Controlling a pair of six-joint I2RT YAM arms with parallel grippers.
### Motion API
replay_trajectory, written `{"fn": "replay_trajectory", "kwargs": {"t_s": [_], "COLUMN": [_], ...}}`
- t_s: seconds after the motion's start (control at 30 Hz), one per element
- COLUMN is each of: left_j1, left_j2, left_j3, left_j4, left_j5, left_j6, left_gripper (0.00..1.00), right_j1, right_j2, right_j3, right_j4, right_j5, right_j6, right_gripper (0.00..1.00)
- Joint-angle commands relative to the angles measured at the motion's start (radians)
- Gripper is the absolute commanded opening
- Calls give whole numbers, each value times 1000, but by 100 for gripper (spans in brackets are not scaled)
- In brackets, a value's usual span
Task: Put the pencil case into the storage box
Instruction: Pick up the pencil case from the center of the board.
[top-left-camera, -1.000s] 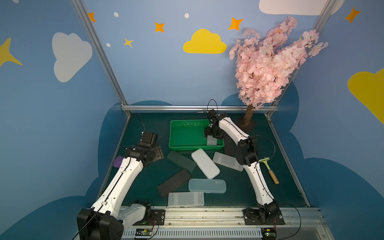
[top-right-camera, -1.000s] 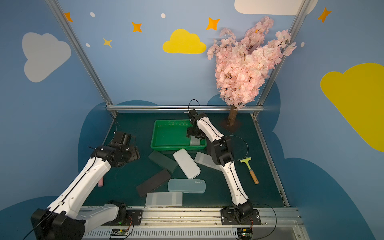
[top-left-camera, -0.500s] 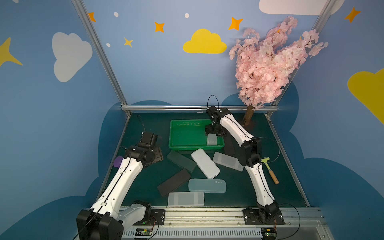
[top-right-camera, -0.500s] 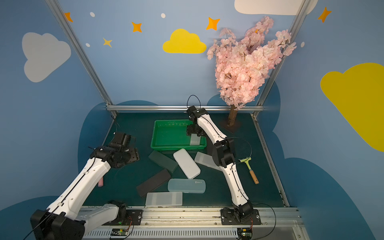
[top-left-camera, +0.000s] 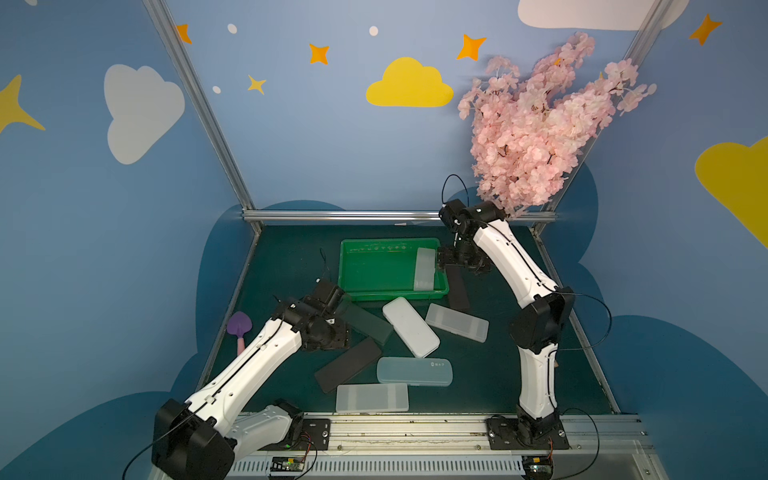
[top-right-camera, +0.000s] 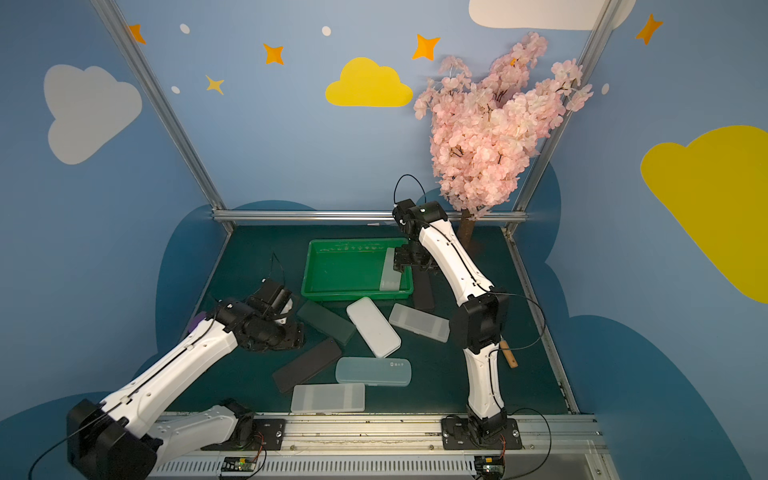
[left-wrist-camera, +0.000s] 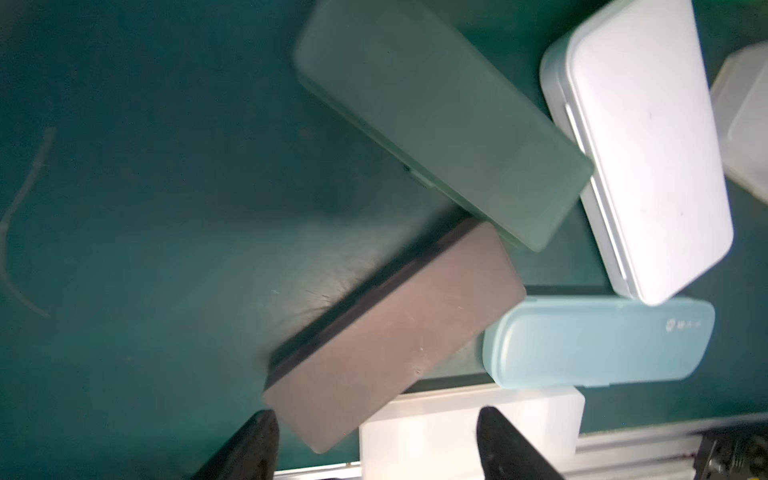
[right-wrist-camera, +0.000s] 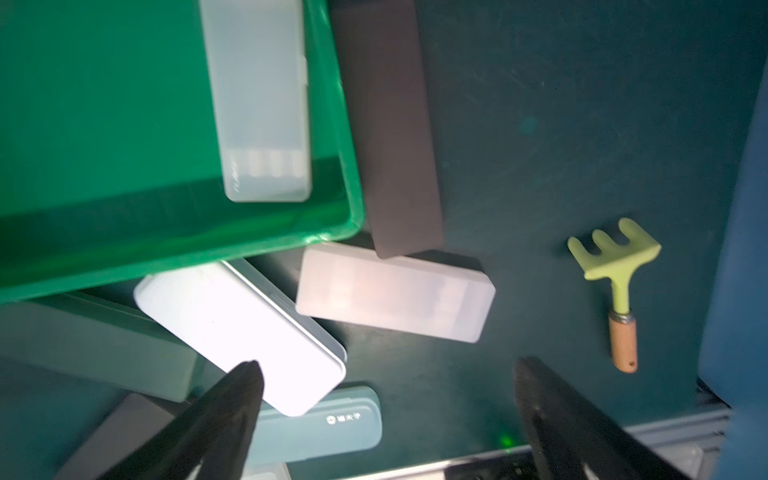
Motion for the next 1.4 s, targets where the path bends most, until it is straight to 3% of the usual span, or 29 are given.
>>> {"fn": "replay_trajectory", "kwargs": {"t_s": [0.0,0.17,0.33,0.73,1.03,1.37], "left_j1": [-70,-157,-185,-188,-184,-178], "left_j2": [98,301,417,450,497,582], "left_j3": [64,164,231,156,164,183], "left_j4": [-6,-84,-114,-35,19,0], "left_j5": [74,33,-19,-42,-70,-41], "left_j6": [92,201,298,462,500,557], "left_gripper": [80,81,84,93,100,100], "right_j1": [-5,-29,-58,-99,-101,-102], "right_j2": [-88,-196,-283,-394,-388,-368], "right_j3": [-110,-295,-419,-578,-574,-572], "right_j4": [-3,54,79,102,103,99], "right_j5": [7,-6,-12,-20,-33,-46], "right_j6": [-32,-33,-33,-32,-28,-27], "right_gripper": [99,98,99,99,99,99]}}
